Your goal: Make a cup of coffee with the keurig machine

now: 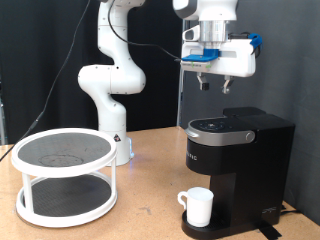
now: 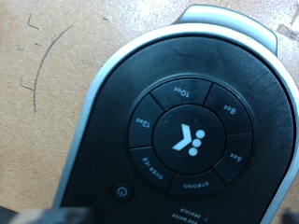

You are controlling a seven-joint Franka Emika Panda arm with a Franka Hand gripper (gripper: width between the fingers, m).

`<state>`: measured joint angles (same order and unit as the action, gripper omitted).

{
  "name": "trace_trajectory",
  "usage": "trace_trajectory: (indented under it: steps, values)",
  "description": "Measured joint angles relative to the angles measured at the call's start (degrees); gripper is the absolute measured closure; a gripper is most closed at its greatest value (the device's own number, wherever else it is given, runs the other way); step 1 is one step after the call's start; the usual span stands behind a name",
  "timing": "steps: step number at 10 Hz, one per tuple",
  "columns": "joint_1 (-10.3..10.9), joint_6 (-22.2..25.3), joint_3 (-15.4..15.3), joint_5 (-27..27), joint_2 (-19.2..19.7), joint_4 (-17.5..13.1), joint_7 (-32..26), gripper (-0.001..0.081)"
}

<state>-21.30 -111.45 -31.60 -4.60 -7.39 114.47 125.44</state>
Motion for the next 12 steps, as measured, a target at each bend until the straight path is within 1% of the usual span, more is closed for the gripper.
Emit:
trace_trajectory:
  steps: [2, 3, 4, 7, 12]
  values:
    - [0.04, 2.01, -0.05, 0.64, 1.54, -0.55, -1.48, 0.0655]
    - [0.08, 3.3, -0.19, 1.87, 2.34, -0.75, -2.52, 0.0655]
    - [0.08, 3.99, -0.46, 2.98, 3.12, -0.85, -3.11, 0.078]
    - [0.17, 4.52, -1.01, 5.15, 4.82, -0.64, -3.75, 0.0804]
    - [0.34, 4.59, -1.87, 8.2, 7.43, 0.2, -3.65, 0.0806]
